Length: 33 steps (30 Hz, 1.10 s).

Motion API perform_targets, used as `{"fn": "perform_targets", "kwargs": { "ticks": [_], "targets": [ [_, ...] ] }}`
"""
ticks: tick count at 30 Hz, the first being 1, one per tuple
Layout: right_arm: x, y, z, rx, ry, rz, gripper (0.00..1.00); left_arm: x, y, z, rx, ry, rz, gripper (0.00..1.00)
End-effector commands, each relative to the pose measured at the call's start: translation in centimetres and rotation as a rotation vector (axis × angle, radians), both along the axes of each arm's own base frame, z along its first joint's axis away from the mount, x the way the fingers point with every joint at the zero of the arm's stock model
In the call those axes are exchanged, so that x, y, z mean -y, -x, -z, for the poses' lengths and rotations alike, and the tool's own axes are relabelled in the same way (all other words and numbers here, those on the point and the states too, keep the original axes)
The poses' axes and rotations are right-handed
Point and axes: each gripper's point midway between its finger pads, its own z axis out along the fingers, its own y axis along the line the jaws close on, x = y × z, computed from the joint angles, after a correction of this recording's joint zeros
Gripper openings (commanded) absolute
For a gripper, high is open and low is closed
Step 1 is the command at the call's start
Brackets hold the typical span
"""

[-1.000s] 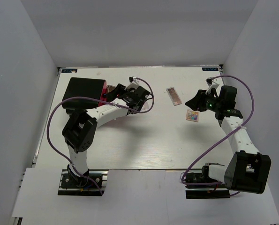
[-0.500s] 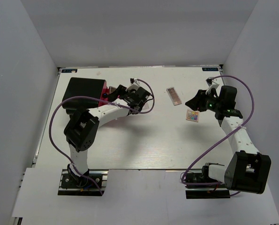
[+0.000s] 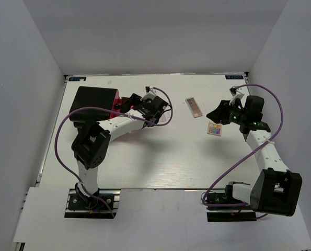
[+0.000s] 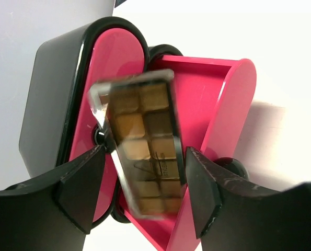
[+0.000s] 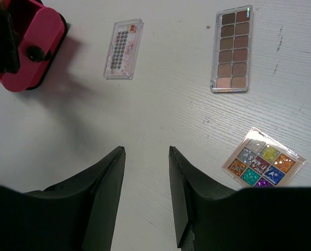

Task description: Organize the makeup

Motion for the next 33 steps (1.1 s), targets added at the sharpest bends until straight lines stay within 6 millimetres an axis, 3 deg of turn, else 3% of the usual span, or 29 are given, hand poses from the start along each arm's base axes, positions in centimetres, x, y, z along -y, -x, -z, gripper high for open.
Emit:
{"fn": "perform_targets", "kwargs": {
  "ticks": [1,13,23,27,30,31,32,33],
  "targets": [
    [-0.1,-0.2,-0.4,0.02,-0.016,-0.01,0.45,0.1,-0.5,-2.3,0.062,0.023,-0.022,0.74],
    [-0.1,-0.2,-0.3,0.018,-0.018,-0.01,0.45,0.7,-0.8,-4.9,0.118,0.051,-0.014,0.81],
    [-0.2,-0.1,-0.4,0.021,-0.019,-0.013,0.46,0.4,-0.7,-9.3,0.21,0.108,-0.024,0.83],
    [-0.2,-0.2,-0.3,0.021,-0.019,-0.017,0.45,1.3,0.0,-11.5,0.216,0.237,0.053,0.74],
    [-0.2,-0.3,-0.2,0.028,-0.003,-0.022,0.44,3.6,1.0,-11.8,0.165,0.474,0.175,0.47],
    [0.0,-0.5,0.0,0.034,0.013,-0.022,0.44,4.0,1.2,-11.8,0.147,0.527,0.211,0.29],
    [0.0,-0.6,0.0,0.041,0.022,-0.027,0.43,4.7,1.7,-11.8,0.127,0.58,0.261,0.21],
    [0.0,-0.9,0.0,0.05,0.032,-0.031,0.43,6.3,2.5,-10.6,0.065,0.656,0.342,0.16]
  ]
}}
